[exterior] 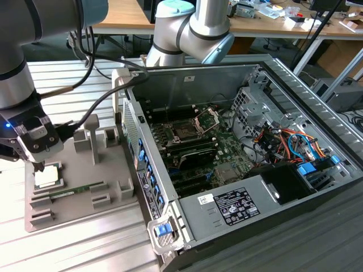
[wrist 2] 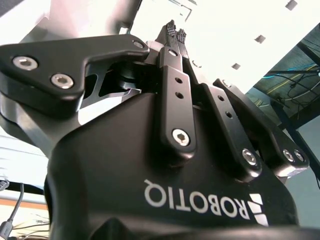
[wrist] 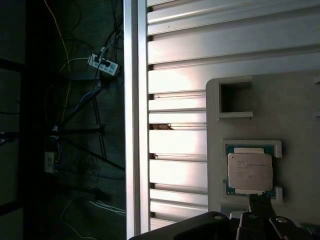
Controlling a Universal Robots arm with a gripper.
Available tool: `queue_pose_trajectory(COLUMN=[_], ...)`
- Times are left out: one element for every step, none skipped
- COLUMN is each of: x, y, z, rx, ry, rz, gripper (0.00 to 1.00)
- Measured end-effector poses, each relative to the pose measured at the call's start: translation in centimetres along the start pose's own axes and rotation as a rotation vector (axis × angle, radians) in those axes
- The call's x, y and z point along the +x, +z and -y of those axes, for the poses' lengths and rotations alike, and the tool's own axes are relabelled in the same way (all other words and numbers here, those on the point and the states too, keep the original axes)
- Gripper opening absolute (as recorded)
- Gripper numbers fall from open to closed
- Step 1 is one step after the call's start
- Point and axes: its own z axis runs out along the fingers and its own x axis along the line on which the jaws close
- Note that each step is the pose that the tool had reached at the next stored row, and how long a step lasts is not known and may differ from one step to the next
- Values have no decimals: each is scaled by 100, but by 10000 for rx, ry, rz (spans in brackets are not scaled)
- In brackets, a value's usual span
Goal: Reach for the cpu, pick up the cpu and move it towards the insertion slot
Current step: 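Pick up the cpu and move it towards the insertion slot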
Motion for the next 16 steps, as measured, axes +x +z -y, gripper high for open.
queue_pose_trajectory(x=[-3,-8,-11,-14,-16,-18,-20,-23,-25,-28,-31,-33,-38,-43,-49,-53], y=[4,9,12,15,17,19,21,25,27,32,35,38,43,50,54,57], z=[0,0,0,0,0,0,0,0,0,0,0,0,1,0,1,1], rx=[1,1,1,1,2,2,2,2,2,3,3,3,4,3,4,4], ry=[0,0,0,0,0,0,0,0,0,0,0,0,0,0,0,0], rz=[0,0,0,0,0,0,0,1,0,0,-1,0,1,1,1,0], gripper=[10,10,10,10,10,10,10,10,10,10,10,10,10,10,10,10])
